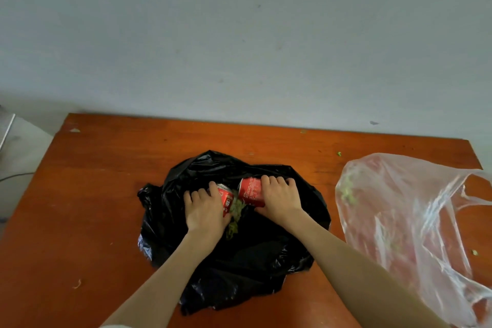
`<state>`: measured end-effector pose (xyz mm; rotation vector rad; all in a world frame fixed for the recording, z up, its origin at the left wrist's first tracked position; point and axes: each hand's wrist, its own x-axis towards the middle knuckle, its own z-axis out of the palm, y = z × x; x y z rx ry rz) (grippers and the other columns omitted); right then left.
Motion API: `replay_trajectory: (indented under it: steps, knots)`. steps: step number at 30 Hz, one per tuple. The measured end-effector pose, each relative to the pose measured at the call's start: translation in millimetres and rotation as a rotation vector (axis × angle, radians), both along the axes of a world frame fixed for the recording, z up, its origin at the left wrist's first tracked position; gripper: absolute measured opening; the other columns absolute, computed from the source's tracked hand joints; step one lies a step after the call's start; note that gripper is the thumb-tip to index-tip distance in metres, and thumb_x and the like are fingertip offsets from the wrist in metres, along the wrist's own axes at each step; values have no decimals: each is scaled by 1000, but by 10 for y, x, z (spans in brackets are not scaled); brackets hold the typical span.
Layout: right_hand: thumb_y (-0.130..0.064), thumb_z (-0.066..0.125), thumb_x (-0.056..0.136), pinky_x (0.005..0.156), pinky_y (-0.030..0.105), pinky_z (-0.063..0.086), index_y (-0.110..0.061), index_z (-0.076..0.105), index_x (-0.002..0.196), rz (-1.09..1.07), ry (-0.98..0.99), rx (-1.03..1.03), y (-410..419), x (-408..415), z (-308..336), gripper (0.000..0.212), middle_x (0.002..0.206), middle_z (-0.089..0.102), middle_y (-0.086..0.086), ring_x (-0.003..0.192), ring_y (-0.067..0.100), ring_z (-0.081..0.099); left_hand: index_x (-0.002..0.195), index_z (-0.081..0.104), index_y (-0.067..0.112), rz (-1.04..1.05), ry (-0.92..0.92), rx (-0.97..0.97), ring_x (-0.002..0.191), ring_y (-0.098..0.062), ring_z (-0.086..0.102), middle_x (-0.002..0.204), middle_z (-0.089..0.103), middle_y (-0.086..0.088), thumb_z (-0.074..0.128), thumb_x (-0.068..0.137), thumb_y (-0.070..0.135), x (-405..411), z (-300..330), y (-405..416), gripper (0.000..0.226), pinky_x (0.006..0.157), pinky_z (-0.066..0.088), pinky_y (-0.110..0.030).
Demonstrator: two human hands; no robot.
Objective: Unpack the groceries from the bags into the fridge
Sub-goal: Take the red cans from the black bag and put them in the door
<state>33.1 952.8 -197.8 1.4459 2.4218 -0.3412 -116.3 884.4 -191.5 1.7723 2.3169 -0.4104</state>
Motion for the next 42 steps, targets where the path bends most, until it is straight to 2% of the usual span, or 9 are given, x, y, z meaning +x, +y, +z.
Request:
replay_trajectory:
  steps: [3,8,12,16,18,22,28,38,42]
  knots:
    - [-51,65,76,106,43,28,-11,34,132,-67,69,-32,-68,47,34,75,128,53,7,120,27,49,136,20,2,30,-83,0,117,-24,50,126,51,-12,61,80,52,-26,-27,6,86,109,25,-35]
    - [-53,70,70,106,34,30,-18,43,128,-326,502,-20,-343,231,252,73,126,52,-2,121,17,45,129,34,5,204,-426,107,111,-27,53,121,55,-13,68,74,43,-74,34,-83,75,98,36,-34]
    - [-43,79,66,88,19,41,-23,44,126,-580,872,-111,-561,327,552,72,117,53,-8,105,7,51,137,33,9,322,-840,297,114,-25,52,127,51,-9,75,73,27,-22,342,-73,79,93,42,-32]
    - [-31,82,67,71,6,44,-19,47,123,-747,1091,-89,-736,547,866,67,107,58,-10,96,3,58,134,40,15,358,-1103,352,99,-15,57,115,56,1,74,75,29,92,709,-46,71,89,46,-30]
    - [-28,81,68,71,6,44,-20,46,123,-799,1180,-36,-857,703,1012,66,108,59,-11,98,2,58,130,46,15,347,-1226,343,96,-16,62,115,61,-2,73,76,30,214,880,-80,63,86,51,-37]
    - [-25,78,71,81,16,48,-22,44,125,-889,1331,32,-1262,1126,1261,64,112,59,-9,101,3,58,116,52,16,327,-1459,277,85,-12,63,98,64,3,68,81,22,616,1180,-337,39,68,51,-26]
    - [-26,74,74,92,31,49,-16,38,134,-997,1314,229,-2336,1992,1504,71,121,54,-4,110,13,55,111,54,21,149,-1559,88,95,-22,65,109,65,-4,71,75,31,1437,1417,-953,41,89,51,-45]
    - [-23,73,77,75,25,53,-19,54,109,-1381,1337,650,-5058,3471,1785,38,101,65,-2,90,12,64,129,47,15,-250,-1667,-221,94,-23,64,112,63,-8,70,72,30,3392,1715,-2828,64,78,53,-38]
    - [-22,73,78,70,20,52,-13,57,110,-1508,1291,801,-6044,3901,1905,36,101,67,2,90,15,65,131,42,18,-429,-1680,-334,97,-25,64,114,60,-5,69,76,29,4099,1820,-3611,62,84,53,-45]
